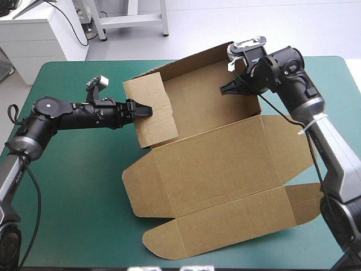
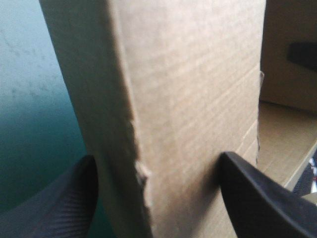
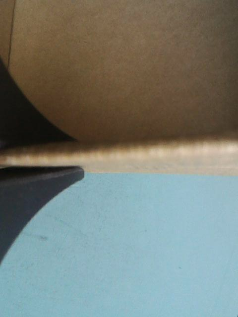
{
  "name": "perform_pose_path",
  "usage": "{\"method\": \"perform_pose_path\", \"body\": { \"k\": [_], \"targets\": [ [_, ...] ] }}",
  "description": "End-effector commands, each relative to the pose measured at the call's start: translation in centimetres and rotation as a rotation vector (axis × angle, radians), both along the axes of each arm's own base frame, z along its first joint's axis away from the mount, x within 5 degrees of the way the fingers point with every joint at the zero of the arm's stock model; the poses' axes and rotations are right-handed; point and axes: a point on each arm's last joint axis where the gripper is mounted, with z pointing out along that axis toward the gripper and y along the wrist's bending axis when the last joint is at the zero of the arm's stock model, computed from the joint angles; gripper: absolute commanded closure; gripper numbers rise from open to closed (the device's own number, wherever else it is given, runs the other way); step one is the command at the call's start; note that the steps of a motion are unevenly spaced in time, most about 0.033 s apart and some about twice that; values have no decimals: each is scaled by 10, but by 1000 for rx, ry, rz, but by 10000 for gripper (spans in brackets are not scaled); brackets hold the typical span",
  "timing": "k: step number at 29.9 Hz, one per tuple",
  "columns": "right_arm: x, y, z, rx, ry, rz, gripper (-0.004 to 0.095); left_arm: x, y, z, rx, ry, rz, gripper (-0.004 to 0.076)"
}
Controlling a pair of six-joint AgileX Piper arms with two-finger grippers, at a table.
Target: Fold the box
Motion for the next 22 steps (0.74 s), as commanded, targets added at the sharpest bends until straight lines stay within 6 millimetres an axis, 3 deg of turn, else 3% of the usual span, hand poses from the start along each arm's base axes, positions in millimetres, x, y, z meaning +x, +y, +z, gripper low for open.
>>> {"method": "perform_pose_path", "body": {
  "k": [1, 10, 22],
  "targets": [
    [-10, -1, 32, 67, -147, 8, 910, -14, -10, 31, 5, -82, 55, 230],
    [-14, 0, 29, 61, -106, -1, 910, -19, -37, 35, 39, -95, 189, 230],
    [-26, 27, 31, -28, -150, 20, 910, -12, -37, 29, 108, -119, 248, 234]
  ]
}}
